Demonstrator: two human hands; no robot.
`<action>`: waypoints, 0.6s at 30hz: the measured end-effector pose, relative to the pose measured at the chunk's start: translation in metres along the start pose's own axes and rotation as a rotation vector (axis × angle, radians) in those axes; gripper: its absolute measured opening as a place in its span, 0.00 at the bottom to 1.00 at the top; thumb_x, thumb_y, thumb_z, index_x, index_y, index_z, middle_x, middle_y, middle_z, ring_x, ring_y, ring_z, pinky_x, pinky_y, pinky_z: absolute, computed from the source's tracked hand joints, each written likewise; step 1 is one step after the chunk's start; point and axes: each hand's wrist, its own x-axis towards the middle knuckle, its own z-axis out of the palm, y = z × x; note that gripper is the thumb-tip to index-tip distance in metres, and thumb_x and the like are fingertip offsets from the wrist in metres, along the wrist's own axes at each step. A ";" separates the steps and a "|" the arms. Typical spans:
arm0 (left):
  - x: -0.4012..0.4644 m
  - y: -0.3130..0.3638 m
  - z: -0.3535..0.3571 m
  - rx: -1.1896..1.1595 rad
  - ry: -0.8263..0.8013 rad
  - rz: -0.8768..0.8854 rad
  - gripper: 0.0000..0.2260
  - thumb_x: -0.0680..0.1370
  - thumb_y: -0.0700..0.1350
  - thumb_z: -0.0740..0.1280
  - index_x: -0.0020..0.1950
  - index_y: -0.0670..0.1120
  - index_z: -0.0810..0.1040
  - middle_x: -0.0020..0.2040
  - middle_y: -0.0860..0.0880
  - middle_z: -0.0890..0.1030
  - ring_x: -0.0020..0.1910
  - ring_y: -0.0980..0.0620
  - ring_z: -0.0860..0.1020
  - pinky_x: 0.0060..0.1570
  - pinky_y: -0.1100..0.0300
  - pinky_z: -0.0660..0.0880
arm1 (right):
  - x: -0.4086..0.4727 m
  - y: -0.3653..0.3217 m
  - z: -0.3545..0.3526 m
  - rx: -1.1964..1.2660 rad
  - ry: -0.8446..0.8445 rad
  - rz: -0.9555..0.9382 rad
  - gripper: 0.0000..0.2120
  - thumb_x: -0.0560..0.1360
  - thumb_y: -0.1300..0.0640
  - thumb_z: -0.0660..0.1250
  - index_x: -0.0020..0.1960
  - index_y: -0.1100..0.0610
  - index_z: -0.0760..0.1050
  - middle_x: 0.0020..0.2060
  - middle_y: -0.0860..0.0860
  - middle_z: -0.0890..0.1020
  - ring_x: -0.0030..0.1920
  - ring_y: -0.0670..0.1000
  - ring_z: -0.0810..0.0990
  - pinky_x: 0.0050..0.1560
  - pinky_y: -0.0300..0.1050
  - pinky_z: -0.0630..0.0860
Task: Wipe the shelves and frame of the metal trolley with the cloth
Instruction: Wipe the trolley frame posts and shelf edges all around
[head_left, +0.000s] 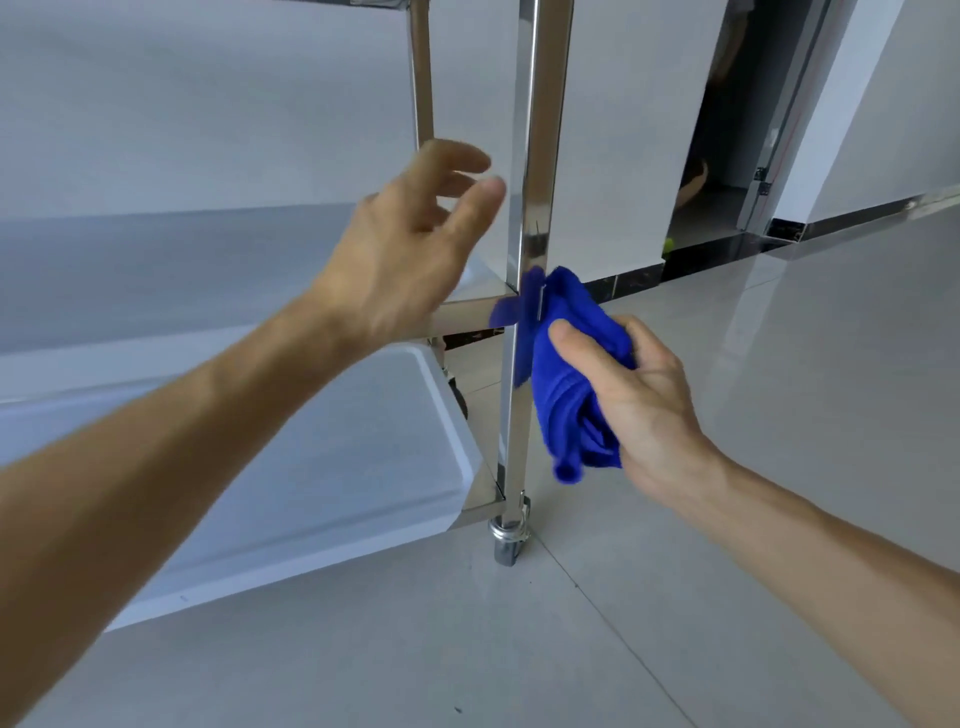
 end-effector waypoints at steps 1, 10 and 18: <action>0.006 -0.004 0.007 0.026 -0.061 -0.027 0.15 0.83 0.58 0.59 0.67 0.56 0.74 0.54 0.60 0.80 0.52 0.65 0.78 0.45 0.75 0.74 | 0.000 0.003 0.010 0.003 -0.044 -0.034 0.12 0.69 0.46 0.79 0.42 0.49 0.77 0.36 0.47 0.81 0.35 0.46 0.80 0.36 0.40 0.76; 0.015 -0.022 0.022 0.076 -0.209 -0.180 0.10 0.85 0.55 0.54 0.62 0.67 0.70 0.50 0.59 0.84 0.54 0.67 0.80 0.48 0.76 0.71 | 0.036 0.029 0.037 -0.172 -0.115 -0.424 0.32 0.64 0.63 0.82 0.52 0.62 0.60 0.57 0.57 0.78 0.58 0.52 0.80 0.57 0.53 0.77; 0.011 -0.014 0.023 0.042 -0.233 -0.245 0.14 0.86 0.53 0.53 0.69 0.62 0.71 0.54 0.54 0.85 0.58 0.60 0.80 0.62 0.64 0.73 | 0.041 0.027 0.057 -0.367 0.059 -0.396 0.46 0.67 0.51 0.79 0.78 0.53 0.59 0.67 0.44 0.71 0.66 0.44 0.72 0.61 0.33 0.69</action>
